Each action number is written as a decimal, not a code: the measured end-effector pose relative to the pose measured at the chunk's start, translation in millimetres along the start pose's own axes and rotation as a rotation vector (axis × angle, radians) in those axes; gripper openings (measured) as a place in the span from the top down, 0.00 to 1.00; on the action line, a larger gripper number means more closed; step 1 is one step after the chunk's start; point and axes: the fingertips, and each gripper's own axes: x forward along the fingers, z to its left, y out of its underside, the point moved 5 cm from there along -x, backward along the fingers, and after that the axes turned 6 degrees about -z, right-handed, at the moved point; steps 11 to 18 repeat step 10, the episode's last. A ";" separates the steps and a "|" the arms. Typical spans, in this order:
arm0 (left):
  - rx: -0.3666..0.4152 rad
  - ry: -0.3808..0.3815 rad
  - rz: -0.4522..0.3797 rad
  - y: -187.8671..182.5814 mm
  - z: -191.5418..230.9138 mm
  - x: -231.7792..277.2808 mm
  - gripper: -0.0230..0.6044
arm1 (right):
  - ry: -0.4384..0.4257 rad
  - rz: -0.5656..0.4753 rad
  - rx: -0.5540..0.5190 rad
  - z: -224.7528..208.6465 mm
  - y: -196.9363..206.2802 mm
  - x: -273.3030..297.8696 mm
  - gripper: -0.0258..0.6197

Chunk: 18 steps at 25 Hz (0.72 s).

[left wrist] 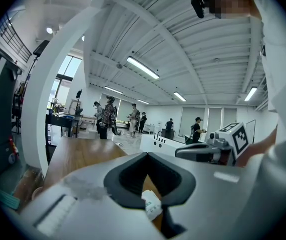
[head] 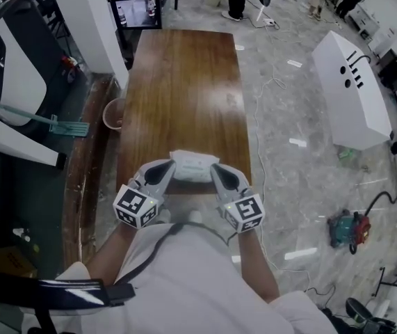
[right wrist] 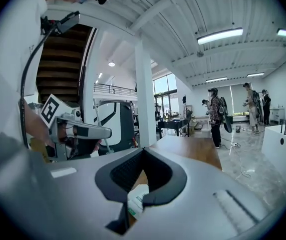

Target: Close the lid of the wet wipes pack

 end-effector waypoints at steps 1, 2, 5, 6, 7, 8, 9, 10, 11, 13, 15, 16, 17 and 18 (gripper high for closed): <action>0.001 0.001 -0.003 -1.6 -0.4 0.1 0.96 | 0.004 -0.003 -0.002 -0.3 -1.8 -1.5 0.95; 0.001 0.002 -0.007 -2.9 -0.9 0.3 0.96 | 0.007 -0.005 -0.003 -0.5 -2.7 -2.8 0.95; -0.001 0.004 -0.015 -4.9 -1.3 2.8 0.96 | 0.018 -0.006 -0.007 -3.0 -1.5 -5.2 0.95; -0.002 0.004 -0.014 -4.6 -1.2 3.9 0.96 | 0.019 -0.007 -0.005 -3.5 -1.2 -5.2 0.95; -0.002 0.005 -0.012 -4.1 -1.1 4.8 0.96 | 0.020 -0.007 -0.002 -3.8 -1.1 -5.2 0.95; -0.002 0.005 -0.010 -3.5 -1.0 5.5 0.96 | 0.021 -0.007 0.001 -4.2 -1.0 -5.2 0.95; -0.001 0.006 -0.008 -3.0 -1.0 6.1 0.96 | 0.023 -0.007 0.003 -4.7 -0.8 -5.2 0.95; -0.001 0.007 -0.006 -2.4 -0.9 6.7 0.96 | 0.024 -0.006 0.004 -5.2 -0.6 -5.3 0.95; -0.001 0.007 -0.006 -2.4 -0.9 6.7 0.96 | 0.024 -0.006 0.004 -5.2 -0.6 -5.3 0.95; -0.001 0.007 -0.006 -2.4 -0.9 6.7 0.96 | 0.024 -0.006 0.004 -5.2 -0.6 -5.3 0.95; -0.001 0.007 -0.006 -2.4 -0.9 6.7 0.96 | 0.024 -0.006 0.004 -5.2 -0.6 -5.3 0.95; -0.001 0.007 -0.006 -2.4 -0.9 6.7 0.96 | 0.024 -0.006 0.004 -5.2 -0.6 -5.3 0.95; -0.001 0.007 -0.006 -2.4 -0.9 6.7 0.96 | 0.024 -0.006 0.004 -5.2 -0.6 -5.3 0.95; -0.001 0.007 -0.006 -2.4 -0.9 6.7 0.96 | 0.024 -0.006 0.004 -5.2 -0.6 -5.3 0.95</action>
